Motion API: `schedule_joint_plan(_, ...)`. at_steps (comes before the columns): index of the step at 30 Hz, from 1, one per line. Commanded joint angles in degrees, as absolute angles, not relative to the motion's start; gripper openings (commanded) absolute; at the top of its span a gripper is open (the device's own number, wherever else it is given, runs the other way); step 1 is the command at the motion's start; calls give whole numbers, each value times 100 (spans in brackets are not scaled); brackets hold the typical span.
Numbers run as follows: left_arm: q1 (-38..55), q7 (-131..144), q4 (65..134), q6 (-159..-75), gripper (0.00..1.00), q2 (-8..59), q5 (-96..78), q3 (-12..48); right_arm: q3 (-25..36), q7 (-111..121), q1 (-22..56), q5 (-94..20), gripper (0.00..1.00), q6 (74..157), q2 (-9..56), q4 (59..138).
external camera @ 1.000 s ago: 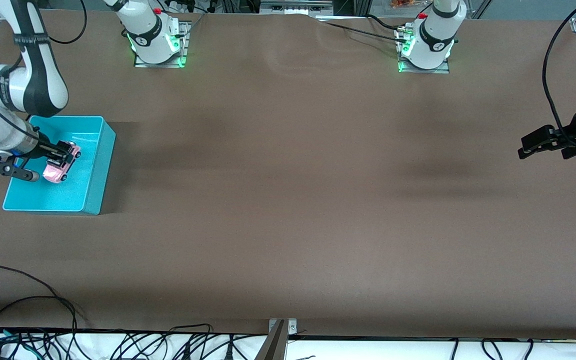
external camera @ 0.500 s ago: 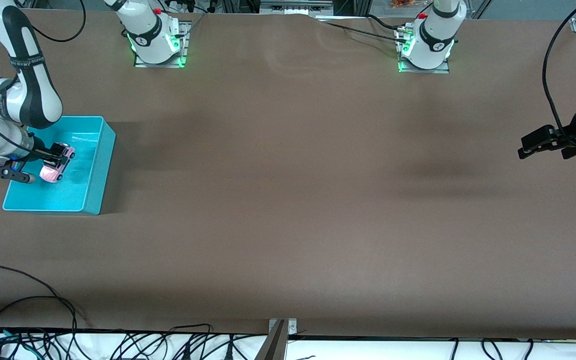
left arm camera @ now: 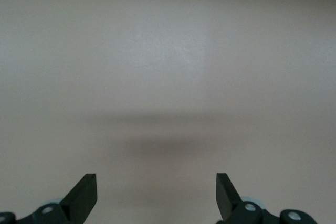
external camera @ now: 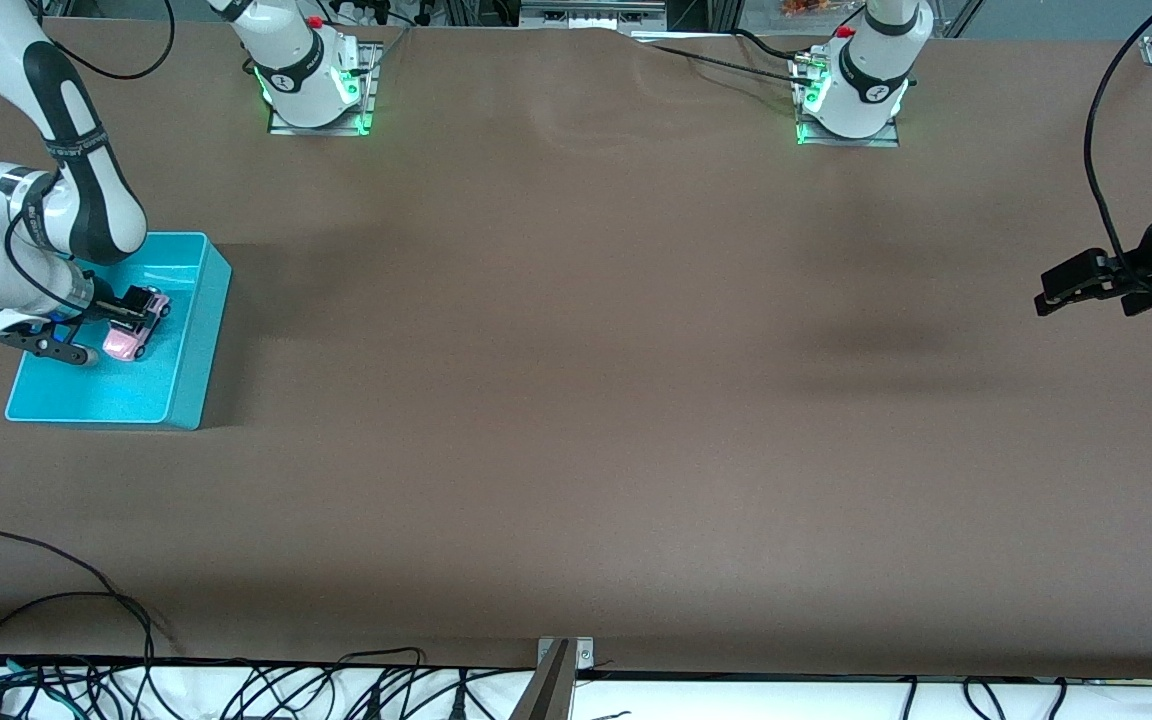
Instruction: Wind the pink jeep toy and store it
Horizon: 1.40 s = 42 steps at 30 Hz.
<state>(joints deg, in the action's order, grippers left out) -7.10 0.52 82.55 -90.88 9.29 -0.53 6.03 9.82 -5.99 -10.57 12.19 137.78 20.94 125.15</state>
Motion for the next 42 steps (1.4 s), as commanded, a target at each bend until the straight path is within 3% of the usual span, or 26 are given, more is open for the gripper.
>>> schedule_joint_plan(1, -712, -62, 8235, -9009, 100, 914, -123, 598, 958, -545, -1143, 1204, 17, 13843, 2136, 12586)
schedule_joint_plan(5, -712, -62, 8235, -9009, 100, 914, -123, 598, 958, -475, -1213, 1230, 26, 13799, 2101, 12656)
schedule_joint_plan(9, -712, -62, 8235, -9009, 100, 914, -123, 589, 958, -475, -1230, 1239, 48, 13790, 2031, 12770)
schedule_joint_plan(10, -712, -62, 8235, -9009, 100, 914, -123, 598, 958, -475, -1230, 1239, 60, 13781, 2004, 12797)
schedule_joint_plan(12, -712, -62, 8235, -9009, 100, 914, -123, 598, 949, -483, -1230, 1248, 100, 13781, 1986, 12832)
schedule_joint_plan(23, -729, -88, 8218, -9018, 100, 914, -123, 589, 940, -466, -1230, 1248, 100, 13562, 1776, 12823)
schedule_joint_plan(32, -782, -97, 8218, -9018, 100, 914, -132, 589, 801, -500, -1213, 1231, 100, 12676, 899, 12727)
schedule_joint_plan(42, -791, -97, 8227, -9009, 100, 897, -132, 571, 431, -545, -1169, 1222, 100, 12402, 431, 12718)
